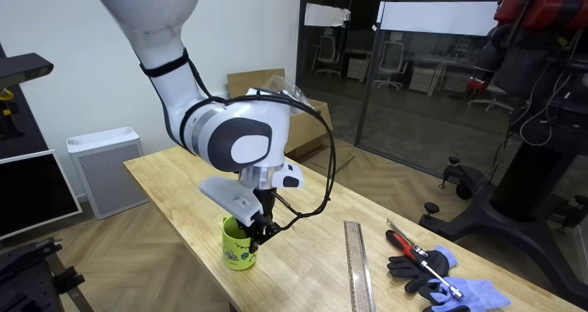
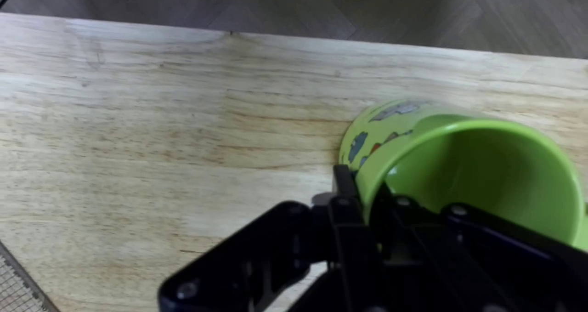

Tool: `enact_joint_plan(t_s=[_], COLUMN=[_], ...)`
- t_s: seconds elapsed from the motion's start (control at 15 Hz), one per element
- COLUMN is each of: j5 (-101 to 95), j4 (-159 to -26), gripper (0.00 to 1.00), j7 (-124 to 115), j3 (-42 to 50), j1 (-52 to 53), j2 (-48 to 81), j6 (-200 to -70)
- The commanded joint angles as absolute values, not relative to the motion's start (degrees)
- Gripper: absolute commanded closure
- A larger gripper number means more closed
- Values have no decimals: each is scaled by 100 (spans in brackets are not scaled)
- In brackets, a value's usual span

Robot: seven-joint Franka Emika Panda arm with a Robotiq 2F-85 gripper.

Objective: Move the mug backward

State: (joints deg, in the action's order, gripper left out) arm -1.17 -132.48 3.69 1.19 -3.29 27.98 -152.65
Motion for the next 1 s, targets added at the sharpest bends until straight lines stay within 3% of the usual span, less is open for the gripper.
enact_joint_plan(t_s=[0.0,0.13,0.2,0.67,0.93], j5=[-114,-114,-114,397,679], j4=[-13236,-13235,-13234,-12473,-11617], gripper=[90,90,98,98,98], j7=[368,368,368,-590,-1094], j3=[122,123,123,412,543], j1=[-325,-325,-325,-309,-229], j2=[2799,2799,2799,3161,3617], j6=[-15247,-15242,-15241,-15967,-15390])
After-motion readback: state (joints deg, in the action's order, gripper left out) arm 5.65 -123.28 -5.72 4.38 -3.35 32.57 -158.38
